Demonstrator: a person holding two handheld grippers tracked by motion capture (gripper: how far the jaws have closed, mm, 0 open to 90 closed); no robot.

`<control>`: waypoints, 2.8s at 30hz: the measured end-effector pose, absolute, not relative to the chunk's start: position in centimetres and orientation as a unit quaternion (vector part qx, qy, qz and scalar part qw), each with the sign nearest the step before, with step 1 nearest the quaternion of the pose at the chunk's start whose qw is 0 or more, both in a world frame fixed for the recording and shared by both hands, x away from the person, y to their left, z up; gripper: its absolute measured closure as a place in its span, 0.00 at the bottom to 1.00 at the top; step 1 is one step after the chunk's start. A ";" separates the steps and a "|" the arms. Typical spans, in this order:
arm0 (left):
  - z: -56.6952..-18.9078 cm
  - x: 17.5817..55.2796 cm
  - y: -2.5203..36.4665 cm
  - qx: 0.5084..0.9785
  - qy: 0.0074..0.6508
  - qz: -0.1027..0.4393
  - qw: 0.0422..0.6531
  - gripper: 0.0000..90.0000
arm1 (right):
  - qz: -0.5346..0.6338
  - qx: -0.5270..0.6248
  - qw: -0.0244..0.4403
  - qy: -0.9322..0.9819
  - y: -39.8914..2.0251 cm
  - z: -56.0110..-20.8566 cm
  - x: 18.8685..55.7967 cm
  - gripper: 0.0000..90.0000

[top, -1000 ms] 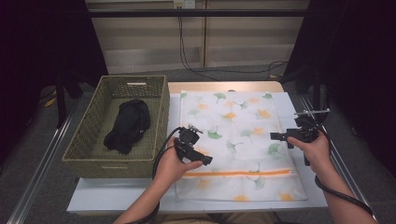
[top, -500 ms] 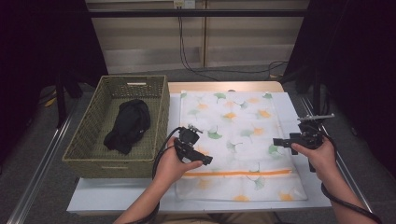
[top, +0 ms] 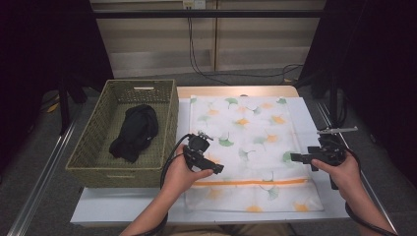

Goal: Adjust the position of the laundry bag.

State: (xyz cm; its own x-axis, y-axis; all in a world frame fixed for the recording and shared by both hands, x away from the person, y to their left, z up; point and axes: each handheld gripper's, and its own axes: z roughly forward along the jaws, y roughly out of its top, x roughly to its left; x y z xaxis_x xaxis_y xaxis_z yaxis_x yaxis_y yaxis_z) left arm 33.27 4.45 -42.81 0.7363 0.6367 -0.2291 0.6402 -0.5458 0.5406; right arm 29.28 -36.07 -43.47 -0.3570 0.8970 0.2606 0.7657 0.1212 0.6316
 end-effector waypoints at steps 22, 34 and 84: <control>-42.6 33.3 4.5 0.882 0.356 -0.004 0.307 0.08 | 0.347 0.551 0.082 0.755 -36.7 -43.8 26.4 0.09; -42.6 33.3 4.6 0.880 0.361 -0.002 0.307 0.08 | 0.334 0.548 0.067 0.764 -36.8 -44.4 24.7 0.09; -42.3 33.2 3.6 0.886 0.347 0.002 0.306 0.08 | 0.302 0.523 0.089 0.792 -37.3 -46.3 20.7 0.50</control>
